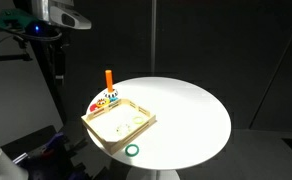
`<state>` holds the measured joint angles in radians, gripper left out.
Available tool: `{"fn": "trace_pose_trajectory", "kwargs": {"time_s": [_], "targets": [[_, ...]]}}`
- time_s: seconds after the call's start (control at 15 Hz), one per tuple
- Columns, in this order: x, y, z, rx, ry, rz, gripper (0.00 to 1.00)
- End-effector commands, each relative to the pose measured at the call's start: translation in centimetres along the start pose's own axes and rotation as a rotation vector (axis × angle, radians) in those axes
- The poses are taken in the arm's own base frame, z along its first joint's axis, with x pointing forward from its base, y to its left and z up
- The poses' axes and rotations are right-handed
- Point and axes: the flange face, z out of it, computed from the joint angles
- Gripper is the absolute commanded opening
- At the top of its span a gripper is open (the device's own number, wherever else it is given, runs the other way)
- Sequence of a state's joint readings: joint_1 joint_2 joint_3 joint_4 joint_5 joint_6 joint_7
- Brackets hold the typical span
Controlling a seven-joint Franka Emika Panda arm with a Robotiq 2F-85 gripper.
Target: Pick up the green ring from the table and put it in the wooden tray
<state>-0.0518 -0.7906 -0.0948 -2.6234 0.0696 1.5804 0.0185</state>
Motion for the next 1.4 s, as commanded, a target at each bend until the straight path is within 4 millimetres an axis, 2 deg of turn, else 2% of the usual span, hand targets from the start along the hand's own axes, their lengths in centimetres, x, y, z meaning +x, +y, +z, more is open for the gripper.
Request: {"fn": "trace_pose_trajectory", "kwargs": {"time_s": [0.0,0.4,0.73,1.0,1.33], "targets": [[0.0,0.0,0.0,0.0,0.0,0.0,1.0],[0.0,0.0,0.0,0.0,0.0,0.0,1.0],[1.4,1.0,-0.2,-0.058,0.04,0.056,1.0],[3.9,3.2,0.2,-0.098,0.083,0.135,1.0],[7.5,7.3,2.4,-0.135,0.123,0.233,1.0]]}}
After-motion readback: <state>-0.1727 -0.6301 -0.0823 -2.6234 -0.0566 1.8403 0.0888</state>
